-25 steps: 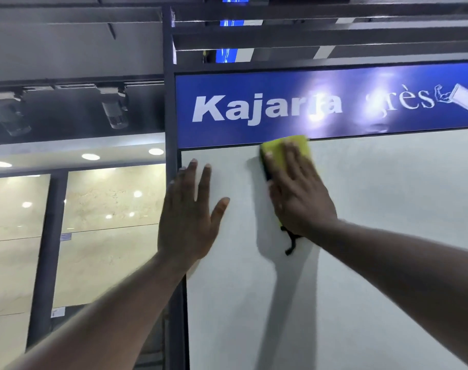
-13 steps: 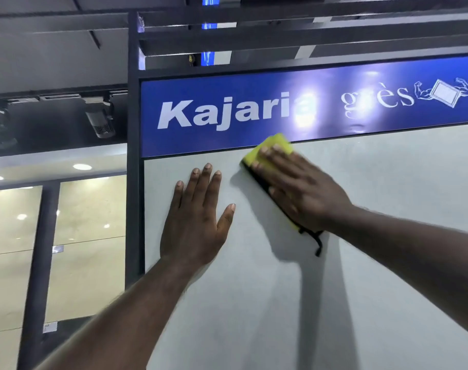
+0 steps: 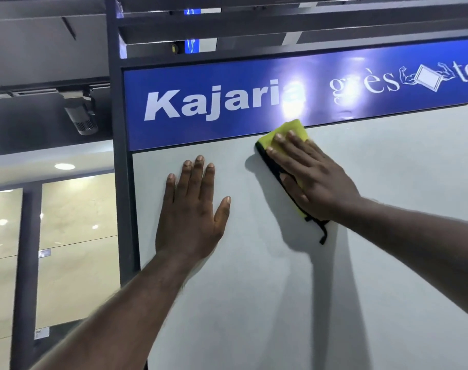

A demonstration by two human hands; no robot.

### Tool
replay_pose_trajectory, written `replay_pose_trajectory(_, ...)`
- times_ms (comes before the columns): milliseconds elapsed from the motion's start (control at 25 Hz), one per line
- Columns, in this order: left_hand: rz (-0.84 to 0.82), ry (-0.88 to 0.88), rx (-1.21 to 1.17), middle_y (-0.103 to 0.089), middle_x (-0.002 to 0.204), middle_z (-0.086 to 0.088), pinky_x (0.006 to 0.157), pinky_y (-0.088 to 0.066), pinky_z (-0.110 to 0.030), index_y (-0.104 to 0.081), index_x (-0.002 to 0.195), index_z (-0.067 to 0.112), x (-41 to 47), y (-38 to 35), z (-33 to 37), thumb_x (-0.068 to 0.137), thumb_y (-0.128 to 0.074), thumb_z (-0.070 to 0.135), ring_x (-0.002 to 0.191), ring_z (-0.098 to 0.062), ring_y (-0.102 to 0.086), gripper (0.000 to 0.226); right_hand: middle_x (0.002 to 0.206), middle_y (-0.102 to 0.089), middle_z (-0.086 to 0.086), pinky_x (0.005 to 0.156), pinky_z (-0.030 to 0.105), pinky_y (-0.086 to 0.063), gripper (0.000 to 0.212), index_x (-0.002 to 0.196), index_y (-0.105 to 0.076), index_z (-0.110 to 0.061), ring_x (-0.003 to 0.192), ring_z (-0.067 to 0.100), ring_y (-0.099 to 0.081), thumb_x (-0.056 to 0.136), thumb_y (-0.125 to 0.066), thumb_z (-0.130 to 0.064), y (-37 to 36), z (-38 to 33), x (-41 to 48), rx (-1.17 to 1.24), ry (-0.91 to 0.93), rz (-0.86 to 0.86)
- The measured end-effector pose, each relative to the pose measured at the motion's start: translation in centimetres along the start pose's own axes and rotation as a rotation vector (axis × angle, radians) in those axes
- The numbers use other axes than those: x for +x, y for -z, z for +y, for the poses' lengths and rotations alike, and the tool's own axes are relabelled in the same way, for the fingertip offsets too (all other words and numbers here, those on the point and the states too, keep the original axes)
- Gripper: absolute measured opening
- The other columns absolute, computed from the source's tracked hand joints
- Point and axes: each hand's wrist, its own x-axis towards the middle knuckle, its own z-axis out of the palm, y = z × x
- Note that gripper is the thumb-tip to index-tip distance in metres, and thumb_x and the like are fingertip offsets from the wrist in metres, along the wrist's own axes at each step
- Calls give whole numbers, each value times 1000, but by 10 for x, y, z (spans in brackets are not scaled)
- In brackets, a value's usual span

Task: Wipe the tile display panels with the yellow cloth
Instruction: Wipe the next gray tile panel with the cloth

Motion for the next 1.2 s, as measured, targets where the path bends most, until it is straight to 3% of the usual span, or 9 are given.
replay_pose_trajectory(40, 4, -1, -3, -6, 182, -7, 136, -9, -51, -20, 174, 15, 0, 0, 1, 110, -21, 57, 168, -26, -9, 76, 174, -28, 3, 132, 46, -20, 55, 164, -39, -19, 163, 21, -18, 111, -45, -28, 4, 7, -2, 3, 64, -12)
replay_pose_trajectory(200, 16, 2, -3, -7, 182, -8, 137, -9, -51, -20, 174, 14, -1, 0, 1, 111, -22, 57, 168, -26, -9, 76, 174, -29, 5, 131, 48, -20, 61, 167, -32, -22, 164, 24, -17, 108, -52, -22, 0, -1, 2, -22, -330, 109)
replay_pose_trajectory(360, 41, -5, -8, -12, 182, -9, 136, -13, -53, -24, 173, 13, -2, 1, 1, 111, -25, 56, 168, -28, -14, 75, 174, -29, 4, 131, 50, -21, 55, 164, -38, -17, 163, 25, -18, 110, -47, -25, 10, 12, -10, -15, 113, -45)
replay_pose_trajectory(480, 29, -1, 10, -9, 182, -9, 136, -12, -53, -21, 173, 14, -3, 1, 1, 111, -22, 56, 168, -27, -11, 75, 174, -28, 3, 132, 48, -18, 61, 167, -29, -23, 164, 24, -17, 109, -50, -23, 6, 11, -2, -5, -337, 102)
replay_pose_trajectory(640, 21, -1, 28, -6, 182, -7, 136, -11, -52, -17, 174, 16, -3, 0, -1, 111, -21, 58, 168, -27, -9, 76, 175, -26, 3, 132, 49, -19, 56, 165, -36, -17, 164, 24, -16, 111, -46, -26, 14, 26, -17, -16, 98, -69)
replay_pose_trajectory(800, 12, 7, 36, -8, 182, -8, 136, -12, -53, -19, 173, 15, -1, 1, 1, 110, -22, 58, 168, -29, -11, 76, 174, -27, 2, 133, 43, -14, 61, 167, -32, -22, 164, 22, -15, 108, -49, -25, 11, 27, -11, -4, -444, 85)
replay_pose_trajectory(960, -21, 52, 22, -21, 179, -12, 134, -17, -56, -31, 168, 11, 4, 6, 7, 107, -30, 59, 165, -34, -21, 78, 174, -27, 0, 132, 44, -18, 57, 166, -36, -23, 164, 19, -16, 110, -43, -31, 18, 47, -30, -16, -31, -4)
replay_pose_trajectory(1080, -7, 120, -15, -32, 171, -18, 131, -26, -57, -43, 158, 8, 19, 13, 31, 104, -38, 60, 157, -39, -29, 76, 175, -24, 0, 132, 47, -16, 64, 168, -27, -26, 164, 21, -12, 107, -42, -32, 13, 50, -20, 2, -503, 107)
replay_pose_trajectory(1200, 17, 84, -79, -31, 172, -16, 131, -25, -55, -44, 158, 8, 43, 16, 67, 104, -38, 60, 157, -36, -28, 75, 175, -26, 1, 133, 46, -15, 59, 167, -31, -22, 164, 23, -14, 110, -44, -30, 13, 54, -31, -13, 12, -18)
